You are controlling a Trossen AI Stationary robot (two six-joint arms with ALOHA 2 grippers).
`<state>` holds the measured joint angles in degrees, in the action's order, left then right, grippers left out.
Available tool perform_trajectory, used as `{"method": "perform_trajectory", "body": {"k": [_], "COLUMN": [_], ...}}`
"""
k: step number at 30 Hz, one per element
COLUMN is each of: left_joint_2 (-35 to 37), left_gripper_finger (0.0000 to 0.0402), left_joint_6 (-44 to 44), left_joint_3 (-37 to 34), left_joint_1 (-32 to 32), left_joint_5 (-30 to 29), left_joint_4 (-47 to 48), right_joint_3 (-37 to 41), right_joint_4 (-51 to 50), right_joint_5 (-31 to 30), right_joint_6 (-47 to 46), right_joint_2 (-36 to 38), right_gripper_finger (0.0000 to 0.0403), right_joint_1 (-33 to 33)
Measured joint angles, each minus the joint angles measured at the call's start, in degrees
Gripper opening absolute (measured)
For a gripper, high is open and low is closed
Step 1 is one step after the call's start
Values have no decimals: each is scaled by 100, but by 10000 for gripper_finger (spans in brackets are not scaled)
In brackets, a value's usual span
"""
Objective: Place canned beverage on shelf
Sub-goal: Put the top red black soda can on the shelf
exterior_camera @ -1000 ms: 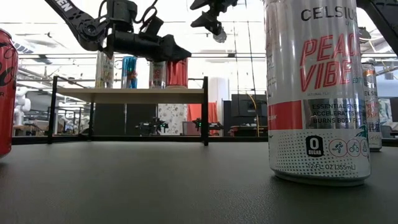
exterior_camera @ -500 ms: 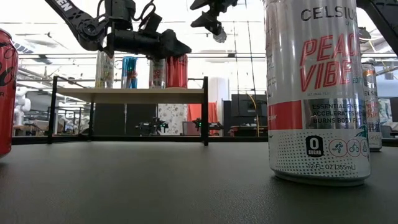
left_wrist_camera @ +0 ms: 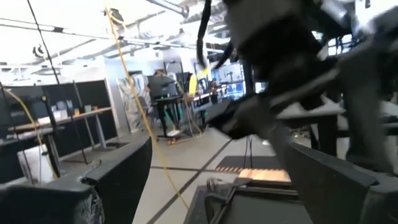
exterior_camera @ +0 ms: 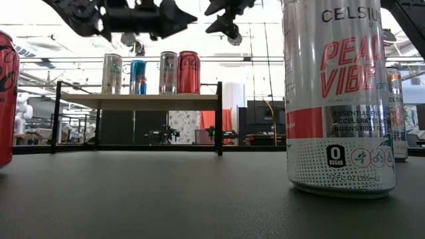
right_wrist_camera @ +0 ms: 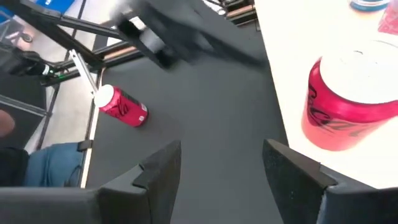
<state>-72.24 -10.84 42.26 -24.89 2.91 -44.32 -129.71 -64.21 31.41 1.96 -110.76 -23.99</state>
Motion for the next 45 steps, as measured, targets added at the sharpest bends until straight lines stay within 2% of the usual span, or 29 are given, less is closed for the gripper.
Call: {"method": "perform_trajectory", "body": {"k": [5, 9, 10, 14, 20, 23, 25, 31, 45], "left_joint_2": [893, 1605, 1777, 2409, 3117, 3300, 3365, 3371, 3358], "left_gripper_finger": [367, 367, 367, 367, 367, 367, 367, 367, 367], "left_joint_6": [6, 283, 342, 449, 449, 449, 449, 443, 152], "left_joint_3": [0, 0, 0, 0, 0, 0, 0, -2, -2], "left_joint_1": [110, 231, 259, 381, 498, 514, 514, 514, 510], "left_joint_5": [-3, -2, -4, -12, -10, -11, -10, -12, -14], "left_joint_4": [853, 1339, 1453, 1816, 2392, 2771, 3061, 3608, 3606], "right_joint_3": [0, 23, 25, 42, 35, 35, 35, 35, 33], "right_joint_4": [-17, 37, 36, 89, 112, 196, 306, 477, 1133], "right_joint_5": [-29, -947, -1010, -885, -885, -888, -887, -915, -1356], "right_joint_6": [30, -146, -145, -121, -122, -155, -298, -424, -298], "right_joint_2": [0, -36, -62, -146, -303, -420, -517, -748, -760], "right_gripper_finger": [208, 198, 192, 149, 58, 15, 5, 8, 1], "right_joint_1": [0, 79, 87, 136, 162, 160, 160, 190, 247]}}
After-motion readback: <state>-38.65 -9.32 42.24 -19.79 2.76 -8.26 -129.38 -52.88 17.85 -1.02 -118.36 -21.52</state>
